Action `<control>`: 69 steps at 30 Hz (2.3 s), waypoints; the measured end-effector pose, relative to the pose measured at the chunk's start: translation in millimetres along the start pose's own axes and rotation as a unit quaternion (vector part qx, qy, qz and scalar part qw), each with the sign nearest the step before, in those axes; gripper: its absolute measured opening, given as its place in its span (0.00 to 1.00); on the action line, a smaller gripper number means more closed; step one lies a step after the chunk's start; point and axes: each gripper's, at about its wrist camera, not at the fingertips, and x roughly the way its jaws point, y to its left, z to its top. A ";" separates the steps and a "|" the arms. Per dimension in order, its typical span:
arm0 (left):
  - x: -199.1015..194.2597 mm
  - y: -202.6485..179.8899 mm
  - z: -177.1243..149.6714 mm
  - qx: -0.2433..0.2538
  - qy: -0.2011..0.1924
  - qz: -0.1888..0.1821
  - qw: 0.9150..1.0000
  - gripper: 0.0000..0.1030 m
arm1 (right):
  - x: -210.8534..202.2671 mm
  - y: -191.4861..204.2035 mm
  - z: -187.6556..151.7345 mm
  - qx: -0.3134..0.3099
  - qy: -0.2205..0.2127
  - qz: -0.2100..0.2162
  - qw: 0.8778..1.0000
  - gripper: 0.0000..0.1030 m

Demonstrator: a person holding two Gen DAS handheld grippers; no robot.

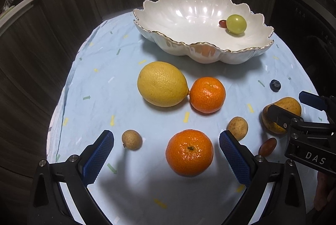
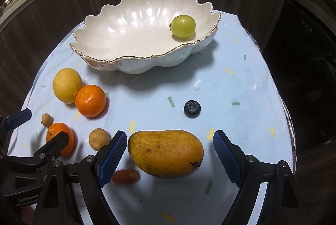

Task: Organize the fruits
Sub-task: 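Withdraw both open tools from the bowl back toward the remaining fruits, then grasp the tangerine with the left tool while the right tool grasps the mango, then lift the tangerine and mango and carry both toward the white bowl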

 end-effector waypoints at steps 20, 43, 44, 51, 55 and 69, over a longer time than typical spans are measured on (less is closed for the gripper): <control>14.4 -1.9 -3.2 0.000 0.006 -0.008 1.000 0.89 | 17.9 6.2 -4.3 0.001 0.018 0.015 1.000 0.85; 5.3 -13.9 -6.3 0.034 -0.013 -0.039 0.999 0.43 | 23.3 2.3 -4.3 0.020 0.018 0.026 0.999 0.75; 4.5 -15.5 -6.5 0.038 -0.014 -0.038 0.998 0.43 | 23.0 2.0 -4.4 0.020 0.018 0.026 0.999 0.74; 3.5 -16.7 -8.2 0.044 -0.018 -0.034 0.998 0.42 | 21.2 -0.3 -5.0 0.026 0.016 0.027 0.999 0.74; -0.1 -17.5 -10.0 0.048 -0.027 -0.029 0.998 0.41 | 17.7 -2.6 -5.9 0.028 0.011 0.027 0.999 0.73; -13.2 -18.6 -11.8 0.061 -0.064 -0.024 0.996 0.41 | 6.6 -4.0 -3.9 0.031 -0.002 0.030 0.999 0.73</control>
